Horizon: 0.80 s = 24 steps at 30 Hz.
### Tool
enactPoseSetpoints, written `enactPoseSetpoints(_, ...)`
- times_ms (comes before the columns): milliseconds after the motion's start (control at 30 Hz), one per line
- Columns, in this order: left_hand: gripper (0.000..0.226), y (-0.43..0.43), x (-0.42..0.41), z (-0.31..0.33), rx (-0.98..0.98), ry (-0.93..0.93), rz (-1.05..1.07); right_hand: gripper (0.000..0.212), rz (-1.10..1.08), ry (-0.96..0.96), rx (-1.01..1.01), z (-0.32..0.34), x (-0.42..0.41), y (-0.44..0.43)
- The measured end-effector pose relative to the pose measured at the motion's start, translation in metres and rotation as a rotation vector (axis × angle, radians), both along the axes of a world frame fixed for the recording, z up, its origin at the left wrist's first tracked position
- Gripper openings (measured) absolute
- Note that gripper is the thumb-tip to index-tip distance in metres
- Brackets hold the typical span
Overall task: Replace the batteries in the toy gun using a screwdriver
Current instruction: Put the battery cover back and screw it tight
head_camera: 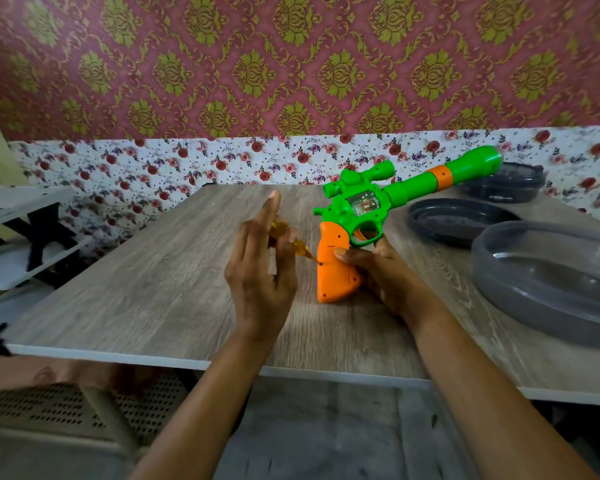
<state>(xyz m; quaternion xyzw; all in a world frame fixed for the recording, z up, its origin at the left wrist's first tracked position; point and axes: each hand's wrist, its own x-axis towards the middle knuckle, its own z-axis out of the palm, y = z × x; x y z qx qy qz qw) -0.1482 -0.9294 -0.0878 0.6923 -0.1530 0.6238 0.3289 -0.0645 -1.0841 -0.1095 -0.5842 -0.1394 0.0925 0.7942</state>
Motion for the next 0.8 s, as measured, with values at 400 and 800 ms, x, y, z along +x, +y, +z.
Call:
enactPoseSetpoints(400,0.039,-0.002,-0.005,0.002,0.027,0.041,-0.099,0.063,-0.031,0.030,-0.018,0.001,0.000,0.000)
enactPoseSetpoints(800,0.025,0.007,-0.001,0.000,-0.041,0.051,-0.097,0.049,-0.006,-0.029,0.015,0.003,-0.010,0.000)
